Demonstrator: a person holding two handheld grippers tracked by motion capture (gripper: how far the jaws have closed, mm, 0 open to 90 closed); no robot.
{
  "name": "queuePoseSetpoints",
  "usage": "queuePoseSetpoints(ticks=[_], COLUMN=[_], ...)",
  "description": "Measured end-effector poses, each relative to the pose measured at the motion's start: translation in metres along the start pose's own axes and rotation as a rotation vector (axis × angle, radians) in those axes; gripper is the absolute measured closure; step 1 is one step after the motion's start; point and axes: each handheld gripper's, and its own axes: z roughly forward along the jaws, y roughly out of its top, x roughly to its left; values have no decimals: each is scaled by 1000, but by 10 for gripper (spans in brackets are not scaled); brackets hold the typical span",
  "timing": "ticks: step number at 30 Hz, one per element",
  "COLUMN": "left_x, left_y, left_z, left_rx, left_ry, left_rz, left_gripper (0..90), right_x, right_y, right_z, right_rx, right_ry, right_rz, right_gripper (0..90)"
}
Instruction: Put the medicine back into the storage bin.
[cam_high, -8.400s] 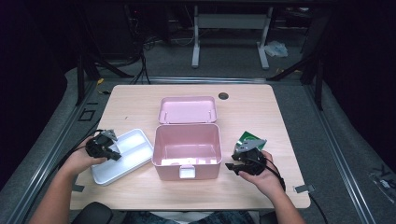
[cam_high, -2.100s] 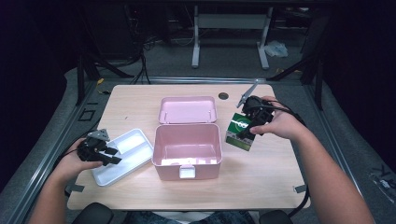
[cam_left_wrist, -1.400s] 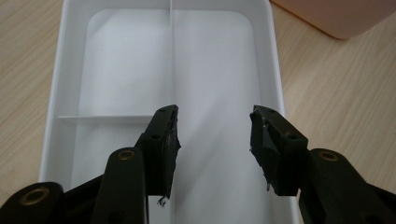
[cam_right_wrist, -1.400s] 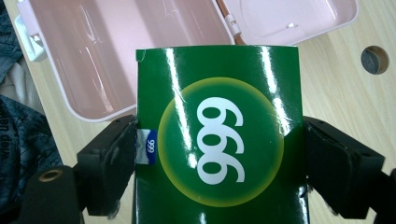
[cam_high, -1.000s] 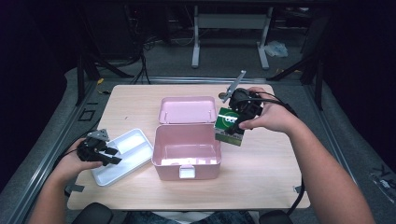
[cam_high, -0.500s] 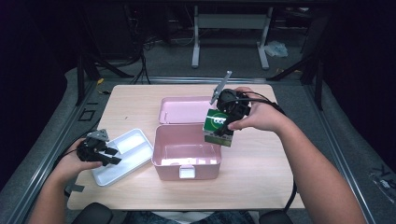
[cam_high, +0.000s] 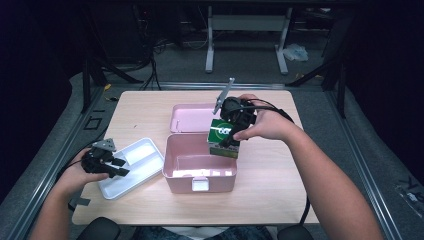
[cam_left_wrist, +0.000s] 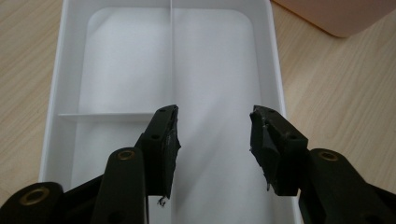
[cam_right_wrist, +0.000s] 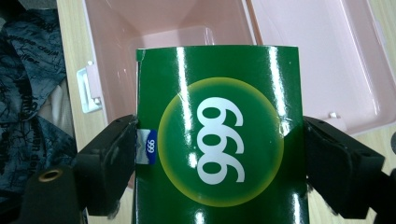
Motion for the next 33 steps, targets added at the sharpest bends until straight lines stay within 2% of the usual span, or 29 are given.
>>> queuePoseSetpoints(ticks=[11,17,23,30,33], left_x=[0,1,1,1,1], left_y=[-1,-1,-2,-2,-2], left_z=[-1,-1,-1,-1,-1], left_rx=[-1,-3,1,1,4], left_ry=[4,2,3,2,1], left_rz=[-1,-2,-1,0,0], left_gripper=[516,517,517,516,516], right_x=[3,2,1,0,0], right_y=[11,11,10,8,5], right_z=[14,21,27,40,46], right_rx=[-2,16,2,17,8], right_ry=[24,25,35,39,54], right_rz=[-23,-34,-30,-28,-20], right_gripper=[162,162,162,162,162])
